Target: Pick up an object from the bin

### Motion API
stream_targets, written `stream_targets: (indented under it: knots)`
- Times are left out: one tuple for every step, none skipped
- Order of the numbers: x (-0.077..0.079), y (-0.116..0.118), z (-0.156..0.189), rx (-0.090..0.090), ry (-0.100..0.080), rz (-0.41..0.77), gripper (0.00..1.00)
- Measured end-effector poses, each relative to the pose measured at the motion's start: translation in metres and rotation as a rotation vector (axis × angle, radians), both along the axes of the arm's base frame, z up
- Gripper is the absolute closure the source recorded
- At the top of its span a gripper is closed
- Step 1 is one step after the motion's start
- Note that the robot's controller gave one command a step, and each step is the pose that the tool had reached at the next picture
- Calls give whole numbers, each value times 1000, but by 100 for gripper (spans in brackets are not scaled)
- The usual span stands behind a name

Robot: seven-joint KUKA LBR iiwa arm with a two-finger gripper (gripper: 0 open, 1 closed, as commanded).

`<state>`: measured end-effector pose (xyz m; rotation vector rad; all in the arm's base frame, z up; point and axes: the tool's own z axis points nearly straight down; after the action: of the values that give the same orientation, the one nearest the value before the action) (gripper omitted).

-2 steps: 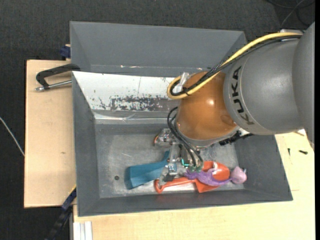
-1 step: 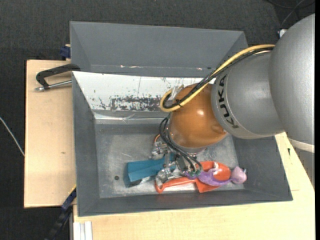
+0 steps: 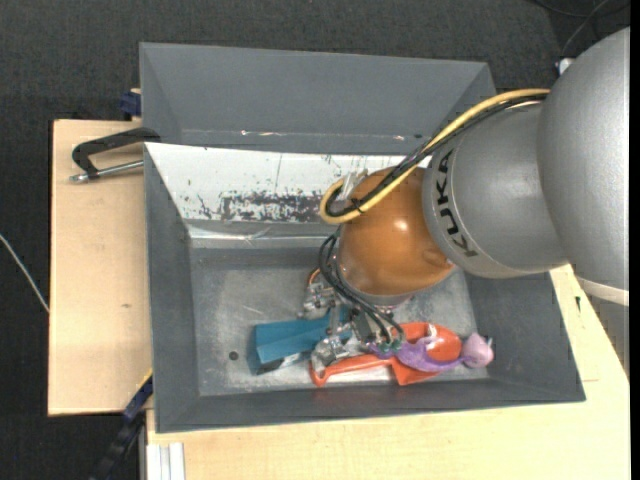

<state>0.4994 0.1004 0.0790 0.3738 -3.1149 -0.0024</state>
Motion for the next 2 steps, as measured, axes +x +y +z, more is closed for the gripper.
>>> stream_targets:
  knots:
    - [-4,-10,107,-1,-3,-80,100]
    - [-4,-10,107,-1,-3,-80,100]
